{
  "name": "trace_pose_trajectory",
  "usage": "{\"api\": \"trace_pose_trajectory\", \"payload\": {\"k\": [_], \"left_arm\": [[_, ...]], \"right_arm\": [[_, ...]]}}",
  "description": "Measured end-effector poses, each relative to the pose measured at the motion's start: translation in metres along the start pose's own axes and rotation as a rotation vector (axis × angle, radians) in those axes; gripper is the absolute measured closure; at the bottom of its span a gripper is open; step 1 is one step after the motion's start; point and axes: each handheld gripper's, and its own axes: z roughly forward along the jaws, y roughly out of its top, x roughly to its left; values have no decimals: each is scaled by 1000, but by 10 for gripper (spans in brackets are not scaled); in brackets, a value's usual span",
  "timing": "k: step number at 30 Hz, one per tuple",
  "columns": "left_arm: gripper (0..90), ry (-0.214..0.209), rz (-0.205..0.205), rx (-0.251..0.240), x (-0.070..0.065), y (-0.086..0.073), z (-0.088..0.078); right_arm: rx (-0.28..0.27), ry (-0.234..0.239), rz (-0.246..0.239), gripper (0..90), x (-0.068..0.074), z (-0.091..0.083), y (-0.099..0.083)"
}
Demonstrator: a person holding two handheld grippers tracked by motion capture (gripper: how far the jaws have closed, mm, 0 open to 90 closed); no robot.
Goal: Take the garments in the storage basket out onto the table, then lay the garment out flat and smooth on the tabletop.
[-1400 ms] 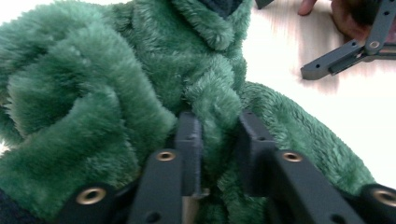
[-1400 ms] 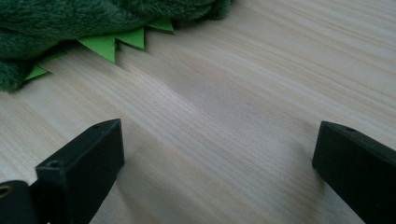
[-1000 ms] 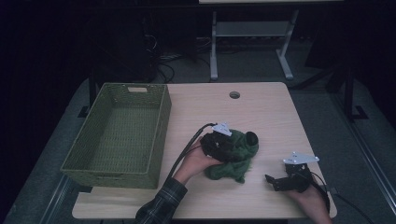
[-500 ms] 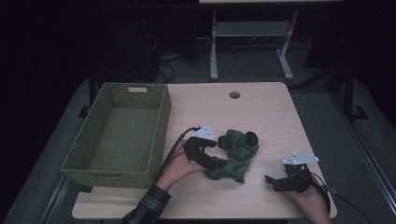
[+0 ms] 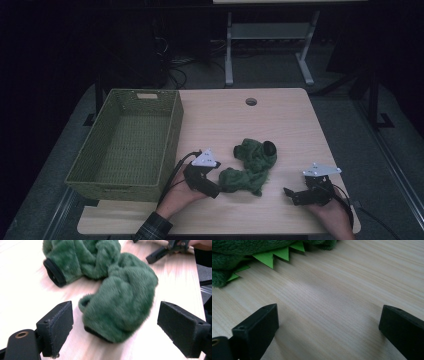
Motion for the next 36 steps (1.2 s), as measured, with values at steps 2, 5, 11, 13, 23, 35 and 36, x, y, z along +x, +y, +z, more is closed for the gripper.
{"api": "trace_pose_trajectory", "payload": {"k": [2, 5, 11, 13, 23, 35, 36], "left_arm": [[128, 5, -3, 5, -2, -5, -1], [128, 21, -9, 9, -5, -15, -1], [128, 60, -18, 46, -7, -31, 1], [128, 65, -32, 58, -7, -35, 2], [127, 107, 17, 102, -9, -47, 6], [130, 123, 31, 102, -10, -47, 7], [130, 123, 34, 103, -9, -47, 7]], "right_arm": [[11, -1, 2, 59, -2, -2, 2], [-1, 2, 11, 106, -4, -8, 5], [-34, 16, -14, 147, -1, -18, 18], [-40, 42, -16, 168, 2, -20, 25], [-109, 152, -66, 329, 23, -25, 59], [-130, 306, -210, 485, 77, -6, 105], [-133, 318, -218, 496, 81, -4, 109]]}}
